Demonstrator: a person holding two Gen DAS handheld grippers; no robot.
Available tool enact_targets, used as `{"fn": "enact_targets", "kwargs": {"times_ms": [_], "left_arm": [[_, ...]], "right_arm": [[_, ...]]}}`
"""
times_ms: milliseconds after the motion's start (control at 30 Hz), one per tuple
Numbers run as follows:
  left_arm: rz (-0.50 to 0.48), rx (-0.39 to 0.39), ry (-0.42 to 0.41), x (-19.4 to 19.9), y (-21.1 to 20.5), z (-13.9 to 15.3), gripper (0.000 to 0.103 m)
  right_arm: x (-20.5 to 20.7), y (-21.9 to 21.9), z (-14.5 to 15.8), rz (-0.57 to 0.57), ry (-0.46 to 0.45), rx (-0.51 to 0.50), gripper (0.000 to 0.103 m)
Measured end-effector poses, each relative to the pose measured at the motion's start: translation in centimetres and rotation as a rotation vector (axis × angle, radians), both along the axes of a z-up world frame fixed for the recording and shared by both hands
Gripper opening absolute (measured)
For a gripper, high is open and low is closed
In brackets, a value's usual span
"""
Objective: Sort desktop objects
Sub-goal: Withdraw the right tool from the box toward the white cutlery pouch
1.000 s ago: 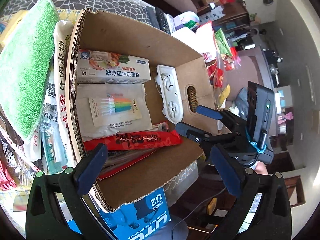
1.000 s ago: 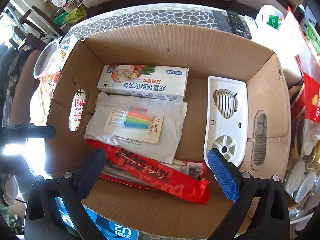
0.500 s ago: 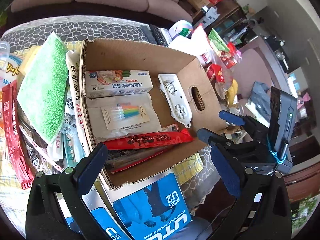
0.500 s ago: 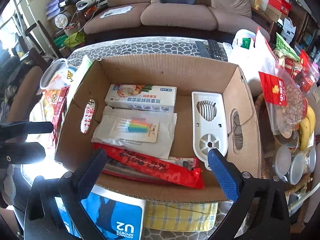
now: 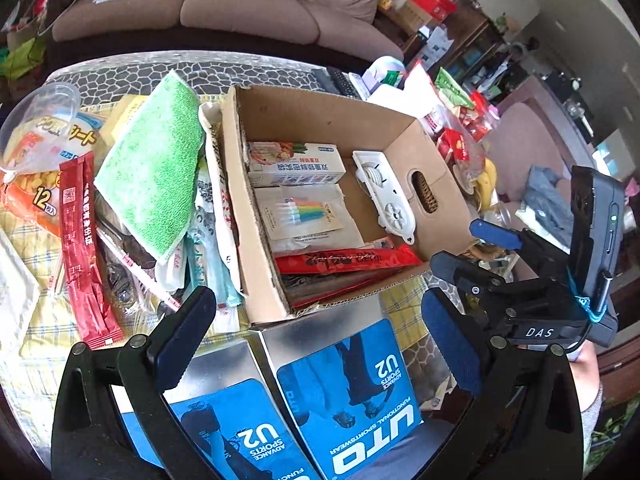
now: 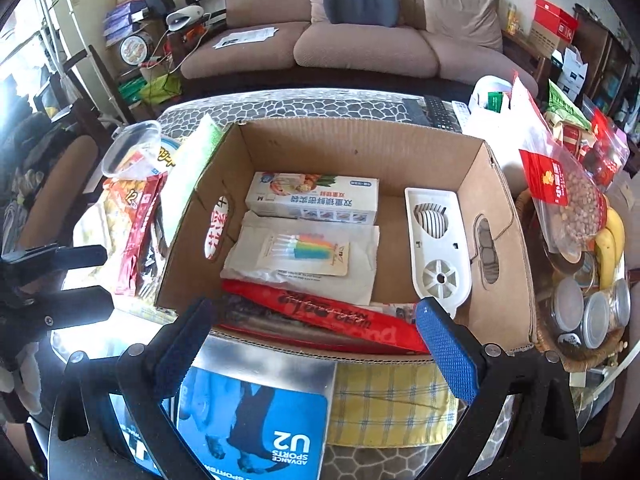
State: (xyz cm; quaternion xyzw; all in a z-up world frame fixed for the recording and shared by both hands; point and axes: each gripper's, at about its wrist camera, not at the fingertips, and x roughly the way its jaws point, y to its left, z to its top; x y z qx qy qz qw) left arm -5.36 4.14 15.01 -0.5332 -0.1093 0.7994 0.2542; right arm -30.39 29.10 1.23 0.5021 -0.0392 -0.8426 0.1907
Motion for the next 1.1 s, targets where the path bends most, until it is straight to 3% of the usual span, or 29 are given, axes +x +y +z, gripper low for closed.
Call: {"fn": "enact_targets", "kwargs": {"times_ms": [333, 667, 900, 1100], "left_arm": [[0.074, 0.011, 0.028, 2.7, -10.0, 0.5, 0.103], [0.311, 0.006, 0.005, 1.4, -29.4, -2.5, 0.103], [0.428, -0.094, -0.003, -2.6, -41.1, -7.2, 0.103], [0.384, -0.097, -0.053, -7.0, -45.6, -12.7, 0.103]], "right_arm": [[2.4, -6.8, 2.7, 0.086, 0.035, -0.096, 0.103], [2.2, -20.7, 4.4, 0.26, 0.024, -0.171, 0.103], [0.0, -31.7, 1.1, 0.351, -0.148, -0.324, 0.103], [-2.3, -39.1, -3.7, 0.334, -0.303, -0.409, 0.103]]}}
